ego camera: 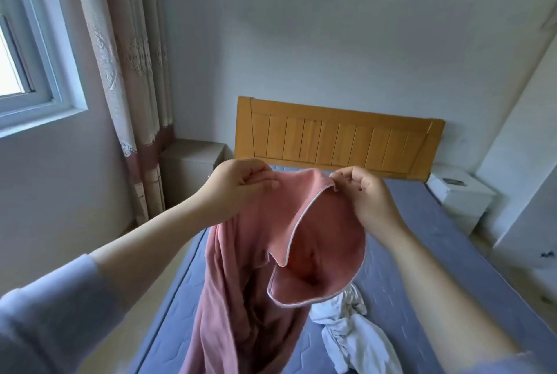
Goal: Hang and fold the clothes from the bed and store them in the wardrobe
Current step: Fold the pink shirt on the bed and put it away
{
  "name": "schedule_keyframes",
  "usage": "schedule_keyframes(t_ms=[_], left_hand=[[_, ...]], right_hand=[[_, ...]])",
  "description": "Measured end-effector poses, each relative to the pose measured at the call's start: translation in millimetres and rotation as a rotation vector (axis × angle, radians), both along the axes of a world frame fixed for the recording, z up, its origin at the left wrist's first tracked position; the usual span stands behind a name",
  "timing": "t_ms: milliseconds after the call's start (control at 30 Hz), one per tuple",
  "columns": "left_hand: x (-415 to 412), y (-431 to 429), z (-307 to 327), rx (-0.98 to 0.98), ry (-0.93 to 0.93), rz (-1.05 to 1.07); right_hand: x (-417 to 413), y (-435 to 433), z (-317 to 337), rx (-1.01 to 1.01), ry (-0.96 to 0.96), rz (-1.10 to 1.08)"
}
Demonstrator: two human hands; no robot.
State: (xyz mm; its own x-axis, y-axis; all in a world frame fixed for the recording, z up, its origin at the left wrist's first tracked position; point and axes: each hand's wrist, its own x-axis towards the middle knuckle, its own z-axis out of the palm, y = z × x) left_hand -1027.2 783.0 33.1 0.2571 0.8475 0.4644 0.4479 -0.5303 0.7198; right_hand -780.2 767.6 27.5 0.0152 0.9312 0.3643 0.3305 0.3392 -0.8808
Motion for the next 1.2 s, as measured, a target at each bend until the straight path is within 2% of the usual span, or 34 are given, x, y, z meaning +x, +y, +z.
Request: schedule_keyframes(t_ms=[200,367,500,600,733,933,1200], left_hand=[[4.3,6.6,26.1,0.055,-0.053,0.134],[7.2,10.0,44.4,0.08,-0.114,0.167],[11.9,12.8,56.6,0.1,-0.121,0.183],[14.3,14.4,58.5,0.107,-0.149,0.2],[16.0,14.4,58.6,0.11,-0.198,0.198],[16.2,11.3,62.0,0.122,-0.185,0.178],[2.5,6.3,59.3,0.119,-0.22,0.197]], right_hand=[[16.5,-9.1,-22.0,-0.141,0.211,0.023],[15.8,-16.0,-54.3,-0.301,0.094,0.203],[3.5,-22.5,-69.6,-0.312,-0.001,0.331],[-12.0,-22.5,-82.1,-0.229,-0.089,0.253],[-23.4,-21.8,-94.8,-0.122,-0.081,0.137],[-44.3,-12.1,-90.3,-0.133,0.12,-0.007],[-66.2,-6.9,-70.0,-0.183,0.19,0.091]])
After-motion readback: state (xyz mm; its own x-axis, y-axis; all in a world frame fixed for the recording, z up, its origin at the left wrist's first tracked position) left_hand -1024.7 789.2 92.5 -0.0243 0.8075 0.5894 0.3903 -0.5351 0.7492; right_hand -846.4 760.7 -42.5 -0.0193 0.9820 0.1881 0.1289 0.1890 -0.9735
